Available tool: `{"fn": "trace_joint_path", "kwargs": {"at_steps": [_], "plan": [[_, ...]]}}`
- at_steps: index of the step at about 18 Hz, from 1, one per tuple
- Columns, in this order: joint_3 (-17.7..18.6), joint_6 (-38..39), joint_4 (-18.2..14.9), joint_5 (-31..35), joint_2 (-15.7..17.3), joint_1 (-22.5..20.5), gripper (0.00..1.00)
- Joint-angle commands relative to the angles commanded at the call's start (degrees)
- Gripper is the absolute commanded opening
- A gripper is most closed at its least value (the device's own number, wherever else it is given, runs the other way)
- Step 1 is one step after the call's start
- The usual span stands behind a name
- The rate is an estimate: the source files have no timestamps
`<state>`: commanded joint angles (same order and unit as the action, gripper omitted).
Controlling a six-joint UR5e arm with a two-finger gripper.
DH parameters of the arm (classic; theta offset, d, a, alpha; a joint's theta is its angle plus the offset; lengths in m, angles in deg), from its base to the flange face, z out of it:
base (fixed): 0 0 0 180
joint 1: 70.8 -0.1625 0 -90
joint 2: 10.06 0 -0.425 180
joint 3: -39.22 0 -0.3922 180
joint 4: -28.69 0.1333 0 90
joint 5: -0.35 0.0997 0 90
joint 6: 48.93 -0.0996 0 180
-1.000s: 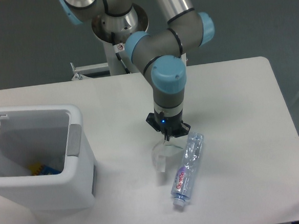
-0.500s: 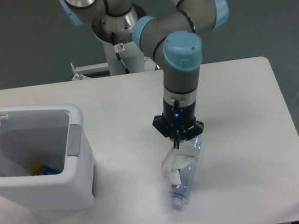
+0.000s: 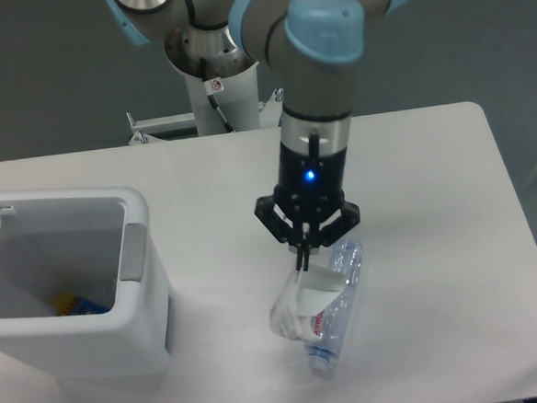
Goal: Place the trash in the trash can
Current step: 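Lift the paper and carry it over the white trash bin, then open the right gripper to drop the paper into the bin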
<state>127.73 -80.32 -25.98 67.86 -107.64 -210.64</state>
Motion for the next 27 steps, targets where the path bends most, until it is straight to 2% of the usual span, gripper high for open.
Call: {"fn": "trace_joint_path", "kwargs": {"at_steps": [1,4,7,10,16,17,20,21,22,24,27], "plan": [[0.6,0.3,0.0,-0.1,1.6,1.1,0.0],[0.5,0.8,0.1,0.0,3.5,3.8,0.0],[1.0,0.7,0.5,0.5,6.1,9.2,0.0],[1.1,0.6,0.9,0.5,7.3,11.7,0.0],[3.1,-1.0,0.9,0.6,7.3,13.6,0.0],[3.9,-2.3,1.1,0.5,7.3,14.2,0.06],[4.4,-3.2,1.1,0.5,7.1,15.4,0.53],[4.4,-3.3,1.1,0.5,7.0,15.5,0.74],[4.4,-3.2,1.1,0.5,6.8,15.5,0.85],[4.4,-3.2,1.1,0.5,6.8,15.5,0.91],[4.3,-3.2,1.1,0.4,6.7,15.5,0.95]]}}
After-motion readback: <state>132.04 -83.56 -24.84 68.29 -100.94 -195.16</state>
